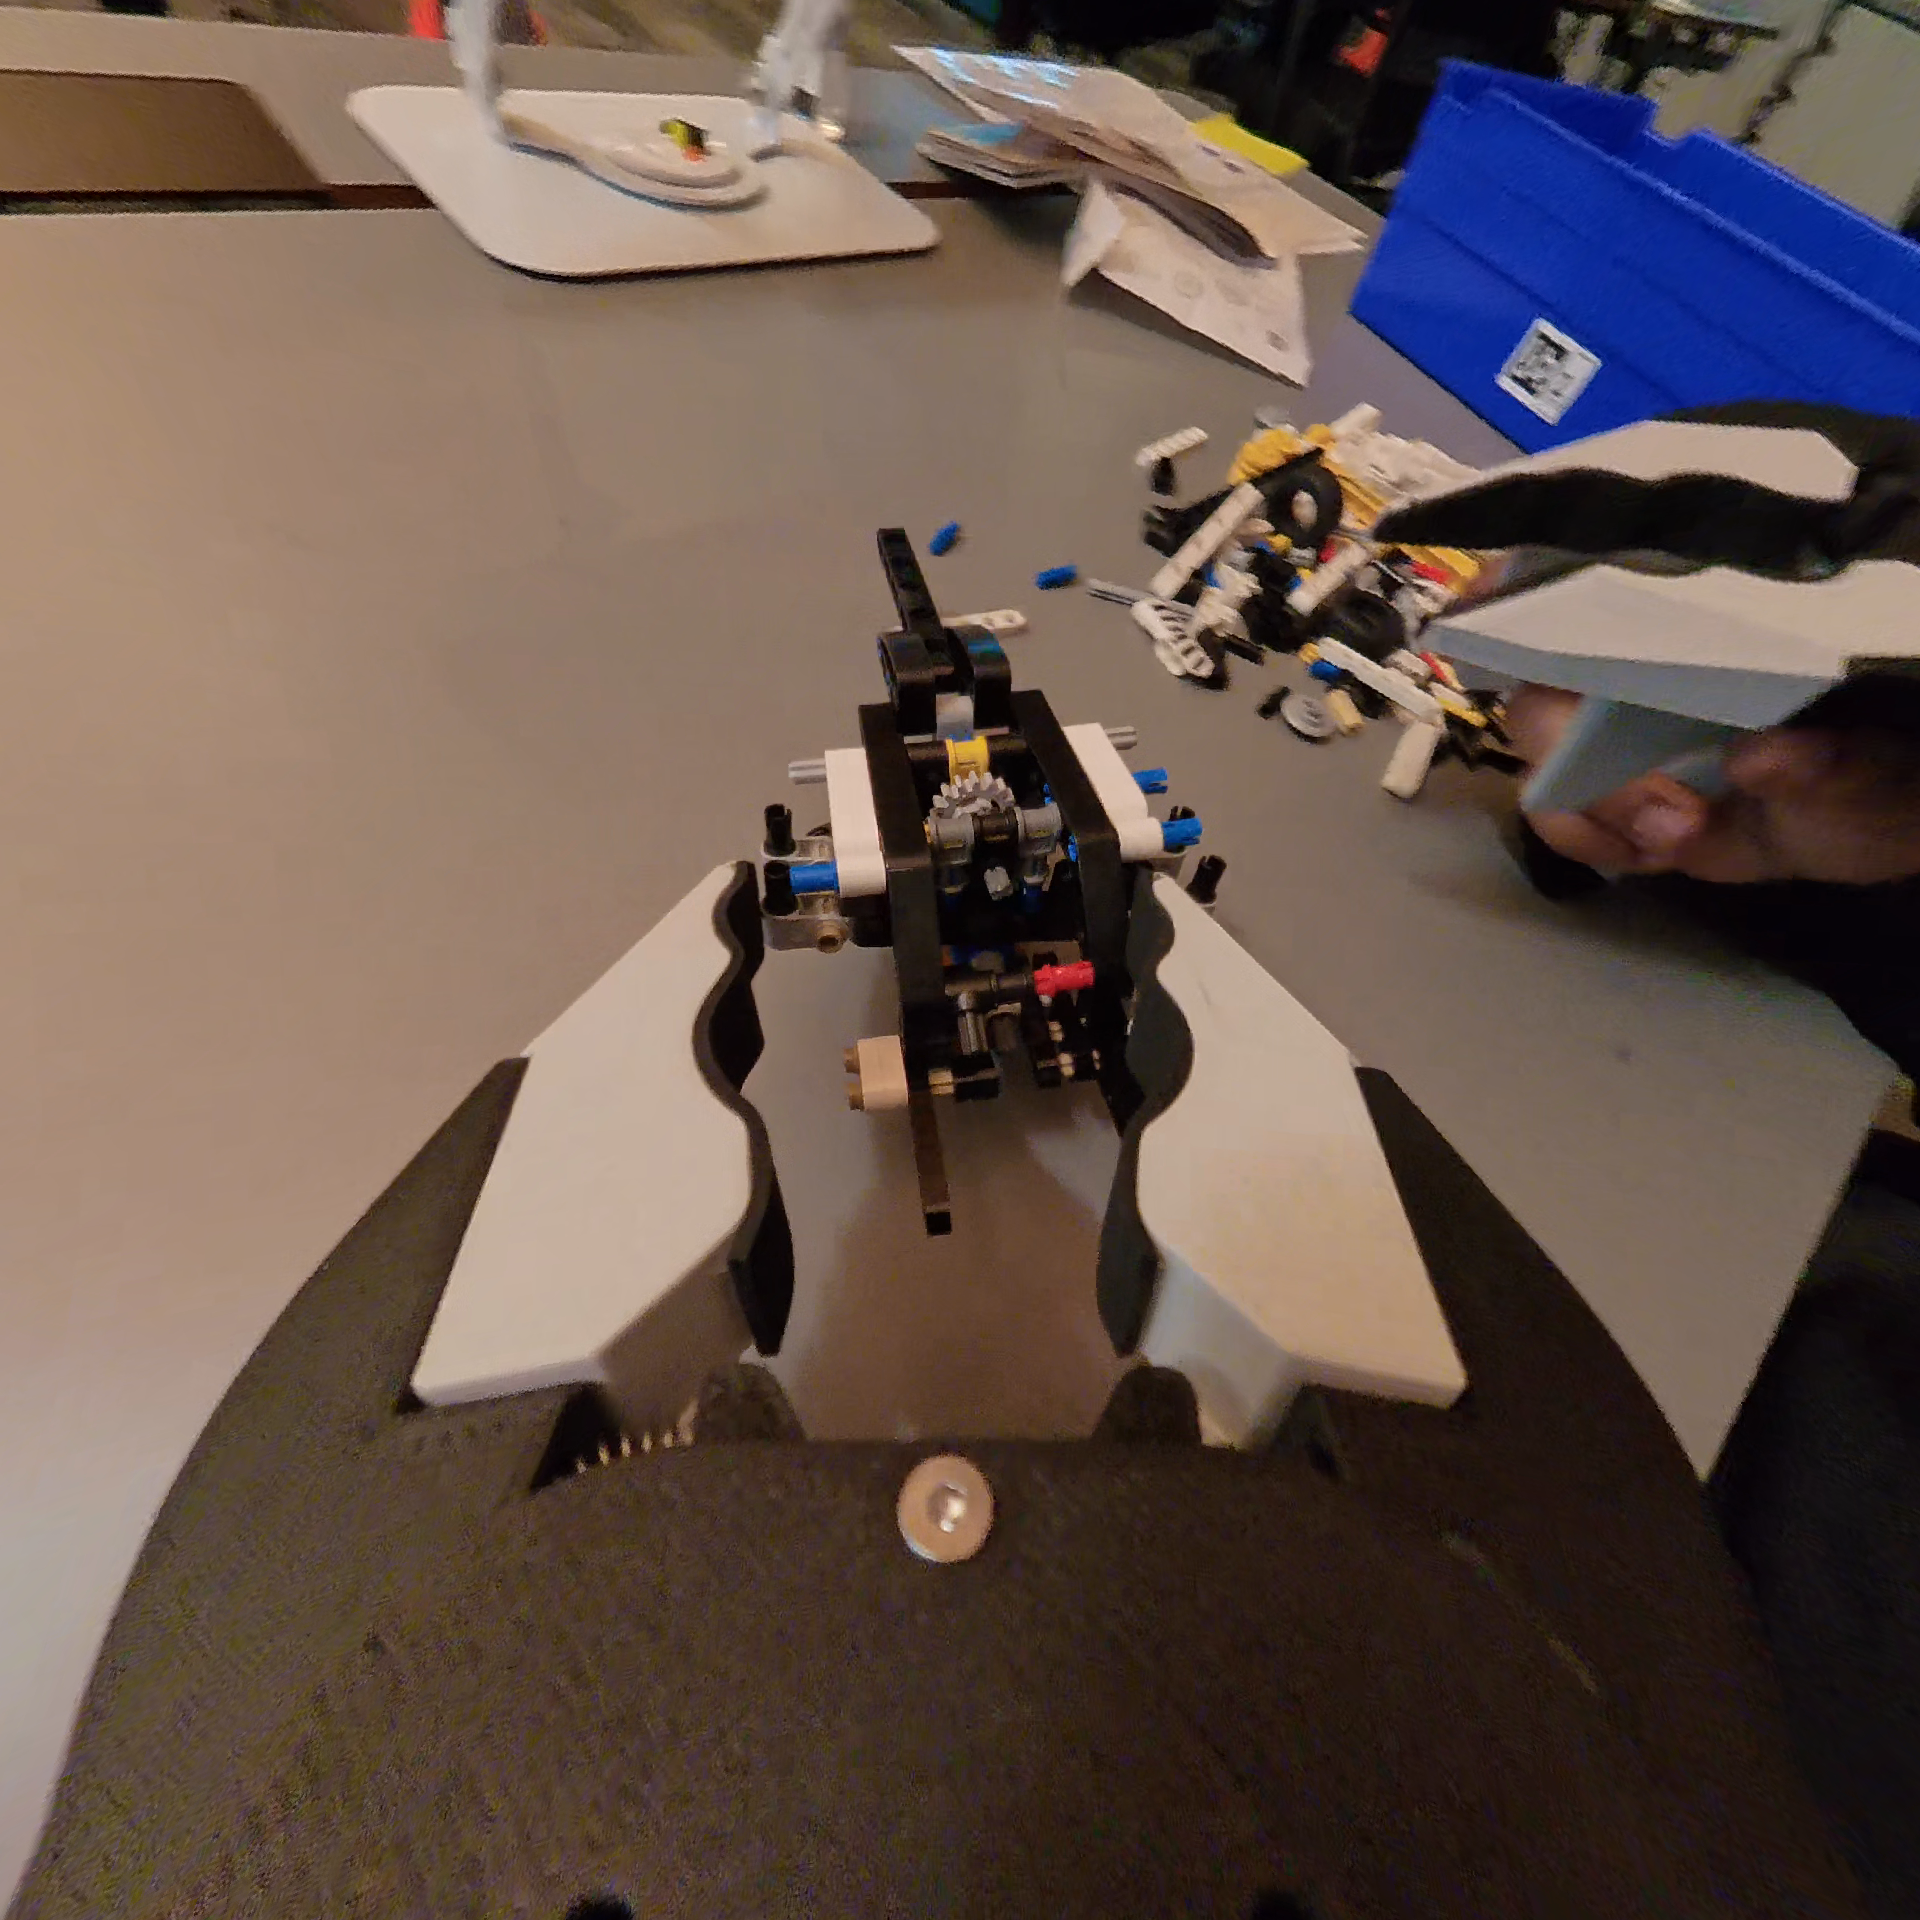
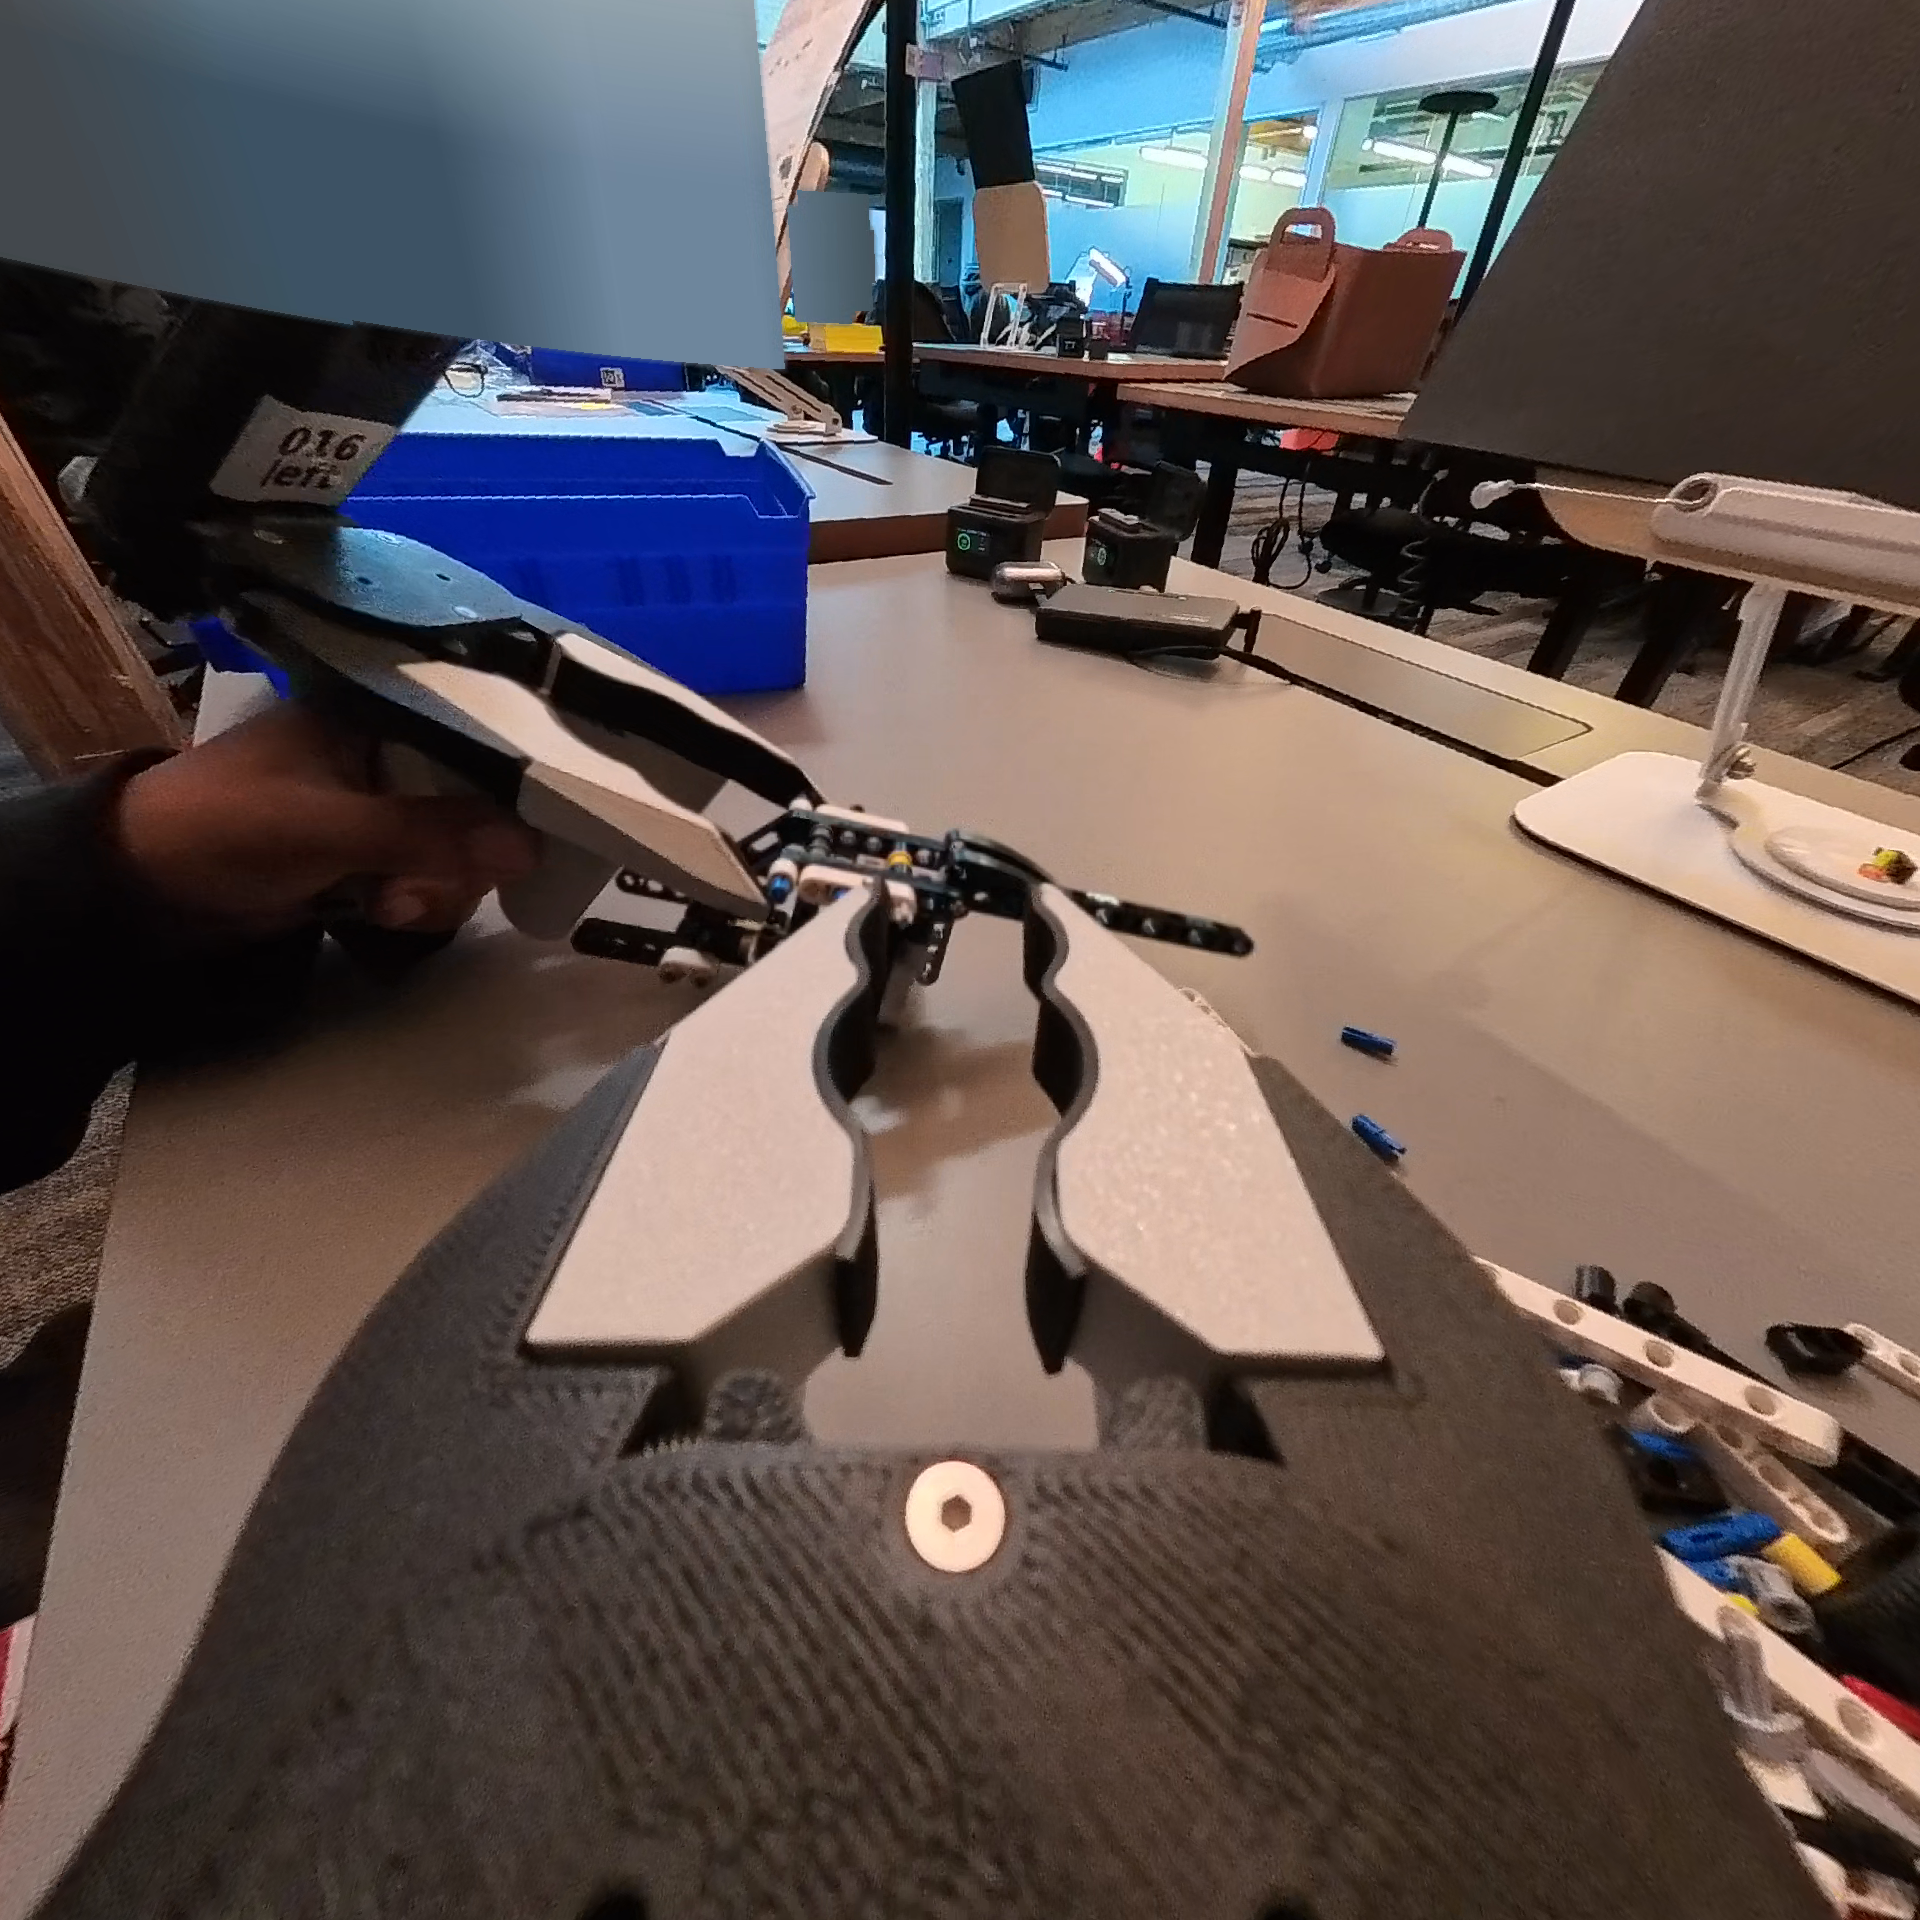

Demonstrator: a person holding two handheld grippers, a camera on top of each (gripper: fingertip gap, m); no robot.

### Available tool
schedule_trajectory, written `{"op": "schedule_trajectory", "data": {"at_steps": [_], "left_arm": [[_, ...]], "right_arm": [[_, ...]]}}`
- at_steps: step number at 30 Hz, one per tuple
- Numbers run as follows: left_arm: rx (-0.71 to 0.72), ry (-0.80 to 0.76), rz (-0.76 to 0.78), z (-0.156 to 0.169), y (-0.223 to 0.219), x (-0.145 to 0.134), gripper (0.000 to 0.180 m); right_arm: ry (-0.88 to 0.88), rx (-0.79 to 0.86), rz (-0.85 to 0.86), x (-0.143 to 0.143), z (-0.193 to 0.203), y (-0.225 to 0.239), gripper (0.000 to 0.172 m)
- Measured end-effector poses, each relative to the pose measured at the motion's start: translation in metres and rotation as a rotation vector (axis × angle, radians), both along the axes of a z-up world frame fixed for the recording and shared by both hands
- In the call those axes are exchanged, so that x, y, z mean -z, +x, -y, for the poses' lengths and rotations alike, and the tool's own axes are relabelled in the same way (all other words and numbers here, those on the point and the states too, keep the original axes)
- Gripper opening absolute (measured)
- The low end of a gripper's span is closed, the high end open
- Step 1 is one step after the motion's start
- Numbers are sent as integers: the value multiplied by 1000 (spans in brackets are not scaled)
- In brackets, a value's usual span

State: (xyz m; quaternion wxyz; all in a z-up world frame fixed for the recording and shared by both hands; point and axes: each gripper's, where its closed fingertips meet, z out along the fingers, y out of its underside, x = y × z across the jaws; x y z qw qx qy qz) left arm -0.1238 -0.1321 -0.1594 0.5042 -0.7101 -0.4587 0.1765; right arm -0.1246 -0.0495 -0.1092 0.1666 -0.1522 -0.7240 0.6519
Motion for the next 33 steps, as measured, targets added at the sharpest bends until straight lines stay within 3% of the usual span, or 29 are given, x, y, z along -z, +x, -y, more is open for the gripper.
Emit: {"op": "schedule_trajectory", "data": {"at_steps": [7,13,33], "left_arm": [[217,41,33,-29,23,1,70],[223,38,30,-31,24,1,70],[219,45,37,-31,24,1,70]], "right_arm": [[62,-35,-82,3,2,11,23],[148,-38,-217,9,8,21,24],[230,-6,-319,15,8,17,25]]}}
